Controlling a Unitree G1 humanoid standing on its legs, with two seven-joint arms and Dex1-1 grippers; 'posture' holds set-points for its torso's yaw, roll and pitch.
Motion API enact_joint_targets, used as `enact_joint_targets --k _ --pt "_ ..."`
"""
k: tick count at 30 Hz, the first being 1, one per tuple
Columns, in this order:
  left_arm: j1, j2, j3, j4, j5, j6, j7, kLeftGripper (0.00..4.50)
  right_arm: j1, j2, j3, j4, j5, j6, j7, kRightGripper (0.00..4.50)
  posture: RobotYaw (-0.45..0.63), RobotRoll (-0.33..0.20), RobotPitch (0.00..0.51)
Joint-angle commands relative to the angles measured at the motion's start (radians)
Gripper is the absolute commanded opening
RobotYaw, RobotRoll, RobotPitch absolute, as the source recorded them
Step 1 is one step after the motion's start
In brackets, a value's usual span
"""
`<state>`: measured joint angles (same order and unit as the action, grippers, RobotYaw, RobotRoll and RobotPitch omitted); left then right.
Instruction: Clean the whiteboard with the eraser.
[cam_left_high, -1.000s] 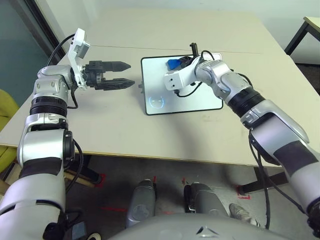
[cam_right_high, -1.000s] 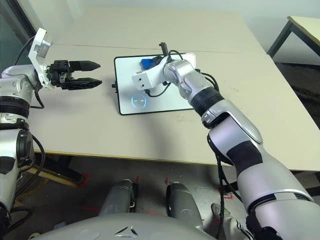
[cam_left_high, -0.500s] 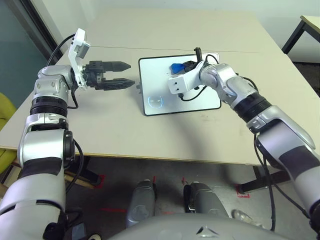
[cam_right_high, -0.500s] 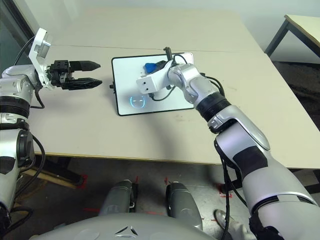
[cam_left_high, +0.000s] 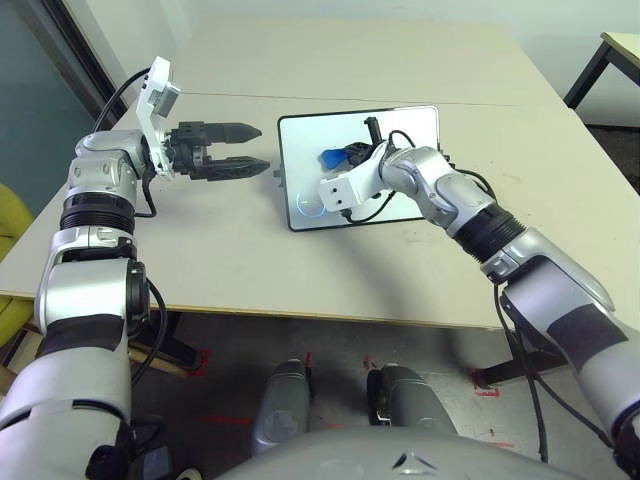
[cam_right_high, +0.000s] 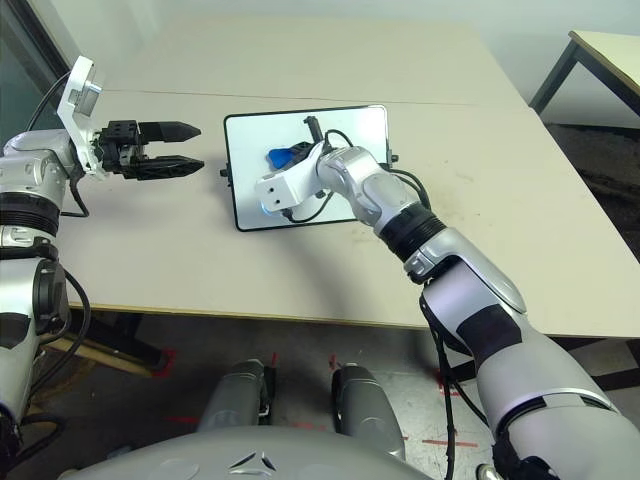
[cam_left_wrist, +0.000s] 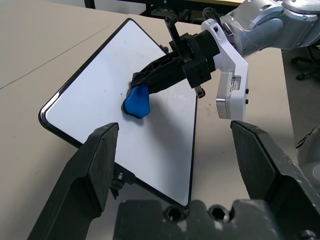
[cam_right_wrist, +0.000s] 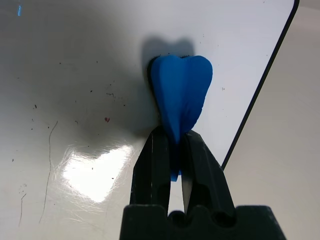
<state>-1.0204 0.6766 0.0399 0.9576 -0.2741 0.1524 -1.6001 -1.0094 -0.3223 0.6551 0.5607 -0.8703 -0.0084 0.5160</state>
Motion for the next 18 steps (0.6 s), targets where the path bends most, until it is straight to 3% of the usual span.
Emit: enact_joint_targets --k 1,9,18 --pt "-0.007 0.003 0.008 -0.009 0.005 0.001 -0.001 4.5 0.023 -0.027 -0.033 0.015 0.034 0.01 0.032 0.1 0.14 0.0 0.038" --pt "-0.004 0.005 0.012 -0.004 0.004 -0.005 0.002 4.5 0.112 -0.073 -0.29 -0.272 0.334 0.237 0.28 0.1 0.14 0.0 0.039" --pt "0.004 -0.002 0.021 -0.002 0.005 -0.01 0.007 4.5 0.184 -0.172 -0.61 -0.563 0.647 0.875 0.447 0.1 0.13 0.0 0.045"
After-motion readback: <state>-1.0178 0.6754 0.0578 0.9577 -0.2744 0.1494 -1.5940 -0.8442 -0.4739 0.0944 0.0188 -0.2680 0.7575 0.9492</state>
